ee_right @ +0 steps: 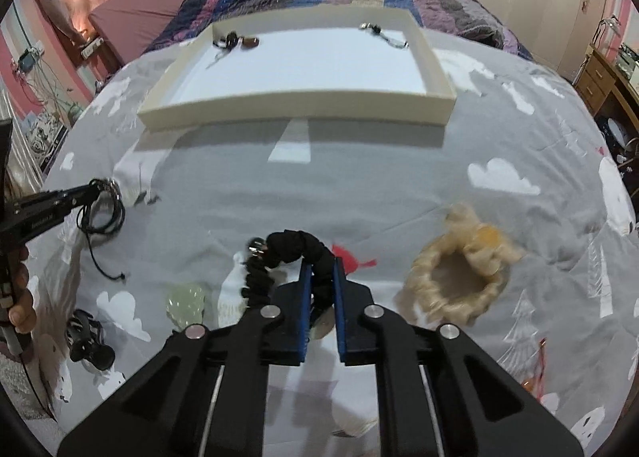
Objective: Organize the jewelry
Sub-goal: 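Carry the leather bracelet with the left tool while the right tool carries the beaded bracelet over the tray, then open both tools to release the bracelets into the tray and withdraw, then move both open tools toward the jade pendant cord and red tassel charm, then grasp the black cord of the jade pendant with the left tool while the right tool grasps the red tassel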
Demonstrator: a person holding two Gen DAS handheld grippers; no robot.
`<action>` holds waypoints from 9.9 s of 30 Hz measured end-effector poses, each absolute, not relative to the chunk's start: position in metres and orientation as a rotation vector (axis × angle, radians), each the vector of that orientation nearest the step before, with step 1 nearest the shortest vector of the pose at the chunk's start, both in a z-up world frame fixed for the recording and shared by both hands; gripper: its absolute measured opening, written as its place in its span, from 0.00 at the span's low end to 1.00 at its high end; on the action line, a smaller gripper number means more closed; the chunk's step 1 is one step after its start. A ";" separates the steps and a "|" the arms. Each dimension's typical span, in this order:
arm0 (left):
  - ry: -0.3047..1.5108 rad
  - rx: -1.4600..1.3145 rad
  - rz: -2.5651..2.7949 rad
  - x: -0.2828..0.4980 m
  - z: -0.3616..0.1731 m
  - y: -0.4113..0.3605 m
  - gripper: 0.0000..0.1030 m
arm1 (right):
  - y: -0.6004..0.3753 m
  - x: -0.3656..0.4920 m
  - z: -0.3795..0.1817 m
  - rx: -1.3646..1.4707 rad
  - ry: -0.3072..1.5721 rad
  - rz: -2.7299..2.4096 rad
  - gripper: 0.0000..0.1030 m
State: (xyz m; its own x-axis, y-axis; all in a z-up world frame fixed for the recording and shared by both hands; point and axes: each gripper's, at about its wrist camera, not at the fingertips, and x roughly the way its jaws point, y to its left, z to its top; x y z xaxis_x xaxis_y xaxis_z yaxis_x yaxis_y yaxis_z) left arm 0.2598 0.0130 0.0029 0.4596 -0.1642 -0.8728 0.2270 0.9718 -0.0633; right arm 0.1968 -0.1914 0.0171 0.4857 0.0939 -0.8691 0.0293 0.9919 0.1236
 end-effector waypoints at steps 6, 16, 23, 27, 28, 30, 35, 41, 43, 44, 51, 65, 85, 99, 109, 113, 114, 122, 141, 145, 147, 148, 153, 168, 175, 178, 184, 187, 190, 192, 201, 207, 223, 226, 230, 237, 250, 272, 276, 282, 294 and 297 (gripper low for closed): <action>0.990 0.088 -0.273 0.258 0.034 -0.003 0.03 | -0.197 0.215 0.038 0.126 1.017 0.051 0.10; 0.924 0.036 -0.301 0.325 0.087 -0.034 0.03 | -0.205 0.274 0.090 0.103 0.905 0.044 0.10; 0.951 0.032 -0.280 0.398 0.089 -0.059 0.03 | -0.213 0.345 0.111 0.100 0.876 0.020 0.10; 0.992 0.008 -0.286 0.441 0.078 -0.078 0.03 | -0.216 0.388 0.107 0.114 0.881 0.021 0.10; 0.994 0.004 -0.283 0.450 0.075 -0.082 0.03 | -0.217 0.401 0.105 0.116 0.883 0.023 0.10; 0.989 -0.002 -0.286 0.468 0.071 -0.091 0.03 | -0.218 0.417 0.098 0.123 0.888 0.021 0.10; 1.021 -0.051 -0.289 0.507 0.046 -0.106 0.03 | -0.231 0.454 0.073 0.163 0.906 0.002 0.10; 1.060 -0.054 -0.275 0.540 0.014 -0.122 0.03 | -0.244 0.480 0.037 0.149 0.941 -0.018 0.10; 1.066 -0.044 -0.258 0.542 0.008 -0.122 0.03 | -0.246 0.484 0.028 0.139 0.954 -0.027 0.10; 1.077 -0.042 -0.253 0.544 0.005 -0.122 0.03 | -0.246 0.485 0.022 0.136 0.967 -0.036 0.10; 1.064 0.003 -0.228 0.544 -0.002 -0.126 0.13 | -0.247 0.491 0.001 0.124 1.021 -0.068 0.12; 0.938 0.078 -0.154 0.507 0.053 -0.107 0.91 | -0.261 0.471 0.032 0.153 0.969 -0.094 0.65; 0.827 0.036 -0.164 0.353 0.147 -0.052 0.97 | -0.263 0.319 0.163 0.152 0.789 -0.164 0.87; 0.804 0.069 -0.204 0.231 0.138 -0.046 0.97 | -0.235 0.186 0.179 0.126 0.750 -0.142 0.91; 0.776 0.073 -0.209 0.178 0.114 -0.036 0.97 | -0.243 0.124 0.138 0.130 0.790 -0.163 0.91; 0.766 0.120 -0.206 0.162 0.108 -0.042 0.97 | -0.241 0.106 0.130 0.112 0.790 -0.173 0.91; 0.766 0.127 -0.209 0.158 0.106 -0.044 0.97 | -0.241 0.102 0.128 0.103 0.790 -0.174 0.91; 0.780 0.156 -0.257 0.139 0.088 -0.054 0.97 | -0.247 0.085 0.112 0.099 0.806 -0.207 0.91; 0.787 0.107 -0.228 0.135 0.101 -0.022 0.97 | -0.269 0.063 0.112 0.141 0.786 -0.264 0.91; 0.785 0.110 -0.238 0.133 0.100 -0.023 0.97 | -0.273 0.064 0.111 0.146 0.785 -0.274 0.91; 0.787 0.117 -0.246 0.132 0.099 -0.026 0.97 | -0.274 0.065 0.109 0.148 0.789 -0.276 0.91; 0.785 0.121 -0.248 0.131 0.099 -0.027 0.97 | -0.274 0.065 0.109 0.149 0.790 -0.278 0.91; 0.793 0.129 -0.271 0.130 0.096 -0.033 0.97 | -0.277 0.066 0.105 0.155 0.799 -0.278 0.91; 0.845 0.143 -0.348 0.131 0.075 -0.056 0.97 | -0.284 0.073 0.092 0.175 0.826 -0.283 0.91; 0.874 0.165 -0.344 0.134 0.062 -0.066 0.97 | -0.286 0.078 0.084 0.175 0.845 -0.282 0.91; 0.879 0.177 -0.340 0.135 0.058 -0.071 0.97 | -0.289 0.080 0.081 0.179 0.852 -0.285 0.91; 0.889 0.193 -0.357 0.136 0.051 -0.080 0.97 | -0.288 0.083 0.074 0.176 0.872 -0.280 0.91; 0.902 0.203 -0.364 0.136 0.044 -0.083 0.97 | -0.285 0.083 0.069 0.175 0.885 -0.273 0.91; 0.917 0.207 -0.364 0.137 0.038 -0.086 0.97 | -0.280 0.083 0.060 0.159 0.913 -0.261 0.91; 0.930 0.205 -0.366 0.138 0.034 -0.088 0.97 | -0.278 0.081 0.056 0.150 0.923 -0.261 0.91; 0.950 0.204 -0.378 0.135 0.024 -0.102 0.95 | -0.276 0.070 0.044 0.096 0.965 -0.254 0.89; 1.017 0.199 -0.405 0.143 0.022 -0.111 0.77 | -0.275 0.077 0.039 0.061 1.020 -0.235 0.83; 1.144 0.307 -0.468 0.164 0.001 -0.144 0.66 | -0.259 0.106 0.012 0.016 1.223 -0.072 0.39; 1.160 0.305 -0.464 0.168 -0.005 -0.143 0.65 | -0.262 0.107 0.009 0.030 1.236 -0.071 0.38; 1.164 0.312 -0.454 0.173 -0.010 -0.143 0.65 | -0.264 0.107 0.007 0.041 1.243 -0.077 0.38; 1.172 0.310 -0.453 0.175 -0.013 -0.141 0.62 | -0.271 0.106 0.006 0.063 1.242 -0.090 0.38; 1.188 0.306 -0.476 0.177 -0.017 -0.144 0.52 | -0.274 0.106 0.001 0.092 1.246 -0.084 0.28; 1.189 0.303 -0.505 0.178 -0.018 -0.146 0.26 | -0.272 0.108 0.005 0.084 1.244 -0.090 0.28; 1.189 0.298 -0.507 0.179 -0.018 -0.145 0.23 | -0.273 0.106 0.003 0.086 1.243 -0.089 0.28; 1.193 0.287 -0.501 0.179 -0.018 -0.143 0.18 | -0.276 0.106 0.004 0.096 1.229 -0.099 0.11; 1.176 0.258 -0.496 0.181 -0.012 -0.135 0.12 | -0.292 0.104 0.020 0.211 1.110 -0.107 0.02; 1.156 0.244 -0.487 0.179 -0.006 -0.131 0.12 | -0.291 0.106 0.026 0.231 1.067 -0.102 0.02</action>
State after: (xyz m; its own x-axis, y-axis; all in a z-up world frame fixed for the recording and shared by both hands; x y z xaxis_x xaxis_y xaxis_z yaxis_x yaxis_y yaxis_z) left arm 0.1794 -0.1306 -0.0057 0.3143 -0.2416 -0.9180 0.4879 0.8707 -0.0621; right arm 0.1056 -0.2910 0.0261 0.4808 0.0287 -0.8764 0.1938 0.9713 0.1382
